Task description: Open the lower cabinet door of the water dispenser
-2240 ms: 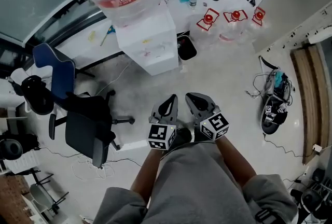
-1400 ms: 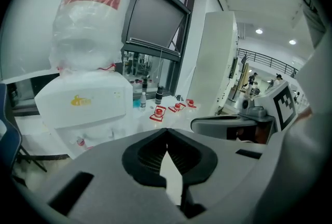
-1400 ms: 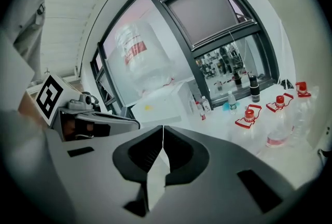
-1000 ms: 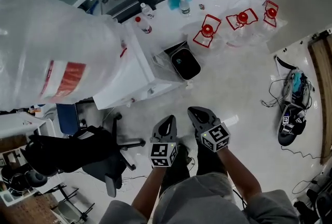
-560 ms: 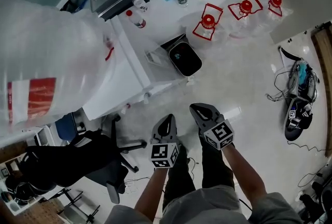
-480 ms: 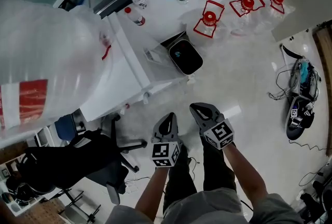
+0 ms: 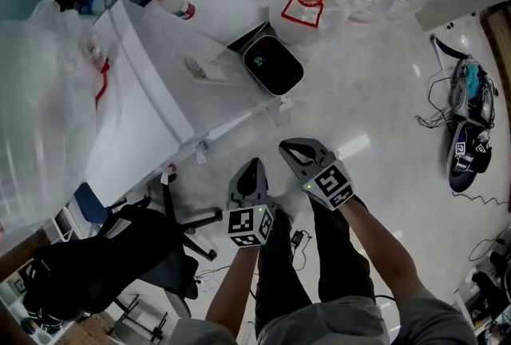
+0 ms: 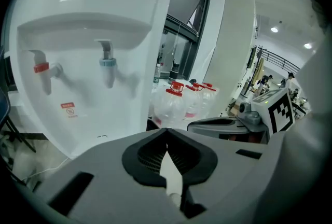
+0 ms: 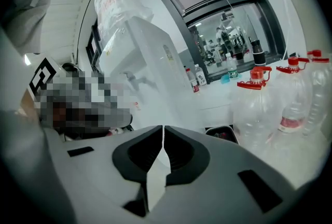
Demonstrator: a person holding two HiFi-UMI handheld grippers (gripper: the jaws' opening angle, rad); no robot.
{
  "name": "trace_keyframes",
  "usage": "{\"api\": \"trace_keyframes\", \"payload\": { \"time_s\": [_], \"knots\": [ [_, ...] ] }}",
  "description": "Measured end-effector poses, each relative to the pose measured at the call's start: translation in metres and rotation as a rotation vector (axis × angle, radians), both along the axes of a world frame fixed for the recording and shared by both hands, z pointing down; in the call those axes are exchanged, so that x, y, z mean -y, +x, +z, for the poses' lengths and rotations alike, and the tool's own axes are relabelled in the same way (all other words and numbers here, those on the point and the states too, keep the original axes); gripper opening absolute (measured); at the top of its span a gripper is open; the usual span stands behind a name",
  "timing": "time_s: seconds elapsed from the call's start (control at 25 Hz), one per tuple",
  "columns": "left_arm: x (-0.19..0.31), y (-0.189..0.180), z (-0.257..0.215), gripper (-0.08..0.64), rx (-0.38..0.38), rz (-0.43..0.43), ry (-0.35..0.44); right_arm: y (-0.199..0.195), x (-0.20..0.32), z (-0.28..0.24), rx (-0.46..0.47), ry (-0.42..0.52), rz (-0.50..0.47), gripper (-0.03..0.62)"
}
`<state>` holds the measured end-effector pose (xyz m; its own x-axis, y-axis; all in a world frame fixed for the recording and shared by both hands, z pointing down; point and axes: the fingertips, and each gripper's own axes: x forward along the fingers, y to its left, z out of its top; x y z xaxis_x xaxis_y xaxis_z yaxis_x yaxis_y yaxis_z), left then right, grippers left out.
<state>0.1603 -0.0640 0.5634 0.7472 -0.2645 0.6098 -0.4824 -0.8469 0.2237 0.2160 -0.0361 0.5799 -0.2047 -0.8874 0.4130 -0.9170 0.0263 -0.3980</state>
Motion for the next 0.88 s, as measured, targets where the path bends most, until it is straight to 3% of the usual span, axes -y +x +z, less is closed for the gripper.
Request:
{"api": "trace_keyframes", "payload": {
  "time_s": [0.72,0.88],
  "knots": [
    [0.02,0.006,0.098,0.009,0.077,-0.014,-0.062,0.008,0.025,0.11,-0.052,-0.067,-0.162,0.018],
    [0.026,0.005,0.12,0.009,0.107,-0.015,-0.08,0.01,0.038,0.133,-0.072,-0.077,-0.187,0.068]
  ]
}}
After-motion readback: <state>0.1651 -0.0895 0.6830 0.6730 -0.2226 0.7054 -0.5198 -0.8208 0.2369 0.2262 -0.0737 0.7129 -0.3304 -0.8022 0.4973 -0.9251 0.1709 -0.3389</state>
